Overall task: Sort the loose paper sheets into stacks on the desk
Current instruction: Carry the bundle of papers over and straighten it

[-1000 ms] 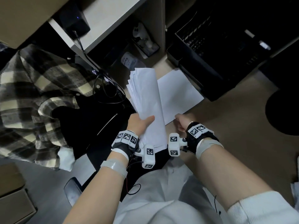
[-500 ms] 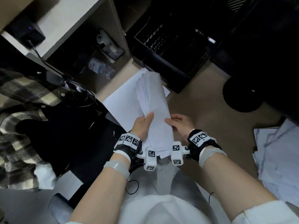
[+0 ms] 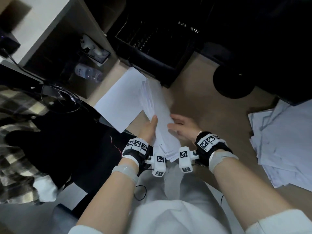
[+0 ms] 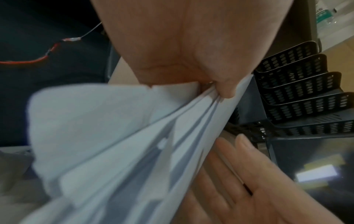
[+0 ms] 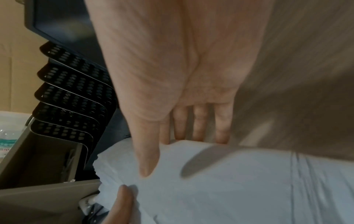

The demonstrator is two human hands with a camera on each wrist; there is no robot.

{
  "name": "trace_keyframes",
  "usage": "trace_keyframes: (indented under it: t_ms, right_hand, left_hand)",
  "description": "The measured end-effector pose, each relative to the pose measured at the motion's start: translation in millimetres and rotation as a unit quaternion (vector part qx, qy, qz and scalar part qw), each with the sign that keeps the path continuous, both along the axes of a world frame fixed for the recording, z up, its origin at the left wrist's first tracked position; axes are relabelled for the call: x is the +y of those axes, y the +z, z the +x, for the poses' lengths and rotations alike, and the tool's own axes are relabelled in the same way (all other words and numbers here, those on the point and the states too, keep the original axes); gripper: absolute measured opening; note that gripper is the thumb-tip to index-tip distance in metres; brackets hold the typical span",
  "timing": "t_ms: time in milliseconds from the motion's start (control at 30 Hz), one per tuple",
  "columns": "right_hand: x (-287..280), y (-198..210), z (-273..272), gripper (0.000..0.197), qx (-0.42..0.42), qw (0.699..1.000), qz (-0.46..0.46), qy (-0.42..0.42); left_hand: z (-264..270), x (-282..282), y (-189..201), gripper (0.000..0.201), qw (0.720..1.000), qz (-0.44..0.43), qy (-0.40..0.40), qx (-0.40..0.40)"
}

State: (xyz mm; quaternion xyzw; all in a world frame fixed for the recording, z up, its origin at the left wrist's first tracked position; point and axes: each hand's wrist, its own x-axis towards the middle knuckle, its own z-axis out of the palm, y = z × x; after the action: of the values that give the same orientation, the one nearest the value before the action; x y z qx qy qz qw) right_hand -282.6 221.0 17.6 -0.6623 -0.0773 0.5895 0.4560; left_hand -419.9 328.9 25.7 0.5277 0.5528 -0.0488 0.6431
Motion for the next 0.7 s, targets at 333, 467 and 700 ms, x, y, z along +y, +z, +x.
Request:
trace_keyframes:
  t_ms: [333, 467, 700]
  right_hand:
    - [-49.3, -36.4, -13.8, 0.104, 0.038, 0.998, -0.041, -0.007]
    - [-51.2, -46.8, -12.2, 0.024, -0.01, 0.995, -0.08, -0.066]
    - [-57.5, -65.9, 10.9, 0.03, -0.178, 0.959, -0.221, -0.01]
  left_hand:
    - [8.3, -36.1, -33.8, 0.034, 0.997, 0.024, -0.067, 0.037]
    - [1.0, -38.2, -40.1, 0.029, 0.997, 0.015, -0.047, 0.064]
    - [-6.1, -19.7, -33.3, 0.035, 0.993, 0.081, -0.046, 0.076]
